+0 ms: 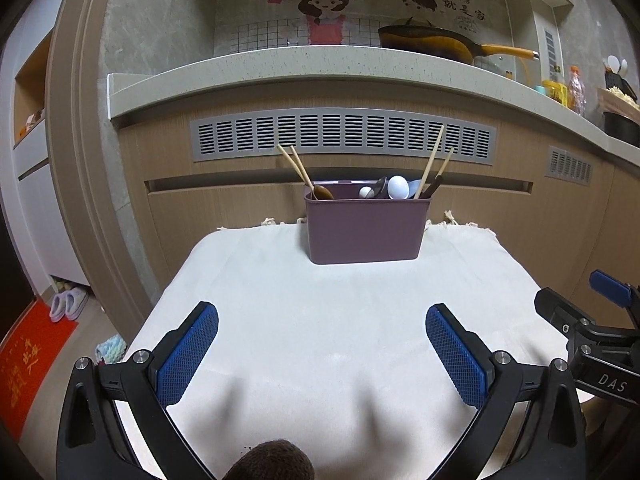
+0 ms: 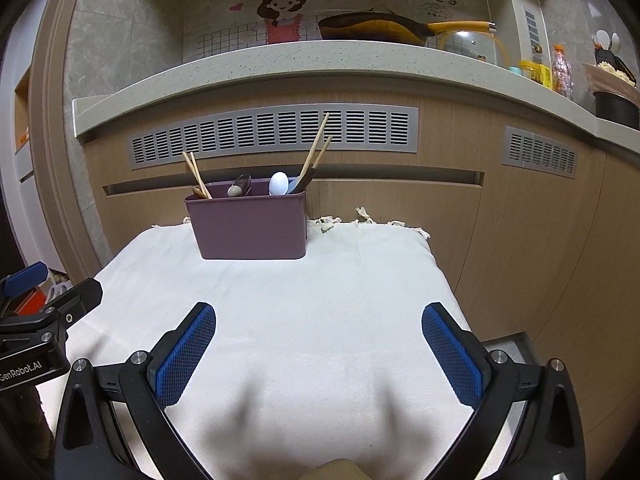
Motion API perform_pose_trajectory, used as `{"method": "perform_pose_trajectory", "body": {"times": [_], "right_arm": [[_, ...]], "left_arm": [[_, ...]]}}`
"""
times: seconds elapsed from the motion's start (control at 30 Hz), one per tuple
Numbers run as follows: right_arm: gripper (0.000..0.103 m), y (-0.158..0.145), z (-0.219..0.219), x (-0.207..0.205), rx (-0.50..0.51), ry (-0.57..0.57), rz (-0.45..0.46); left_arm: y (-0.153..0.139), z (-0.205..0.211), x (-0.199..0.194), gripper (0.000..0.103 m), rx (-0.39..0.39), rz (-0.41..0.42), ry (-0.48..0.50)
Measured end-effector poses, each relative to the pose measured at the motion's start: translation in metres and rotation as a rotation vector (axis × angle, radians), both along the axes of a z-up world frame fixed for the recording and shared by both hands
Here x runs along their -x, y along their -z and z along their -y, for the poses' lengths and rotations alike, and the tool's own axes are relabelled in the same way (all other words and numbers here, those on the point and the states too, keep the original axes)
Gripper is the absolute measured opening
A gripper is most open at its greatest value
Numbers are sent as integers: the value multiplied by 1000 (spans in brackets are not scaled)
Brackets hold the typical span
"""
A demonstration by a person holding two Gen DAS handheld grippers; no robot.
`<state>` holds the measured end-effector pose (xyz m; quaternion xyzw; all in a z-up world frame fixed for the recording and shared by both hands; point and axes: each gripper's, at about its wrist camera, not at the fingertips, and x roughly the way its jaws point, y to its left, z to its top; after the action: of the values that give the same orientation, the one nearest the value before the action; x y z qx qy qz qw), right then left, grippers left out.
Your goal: Organize utensils
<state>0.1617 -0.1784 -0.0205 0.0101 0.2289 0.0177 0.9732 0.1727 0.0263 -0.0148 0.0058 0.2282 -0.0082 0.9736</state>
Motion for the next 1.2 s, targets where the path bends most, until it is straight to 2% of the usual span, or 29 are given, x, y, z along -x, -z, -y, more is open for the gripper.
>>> {"method": "perform_pose_trajectory", "body": {"times": [1.2], "right_arm": [[102, 4, 2, 0, 1, -12, -9]], "left_arm": [[3, -2, 1, 103, -2, -11, 11]]}}
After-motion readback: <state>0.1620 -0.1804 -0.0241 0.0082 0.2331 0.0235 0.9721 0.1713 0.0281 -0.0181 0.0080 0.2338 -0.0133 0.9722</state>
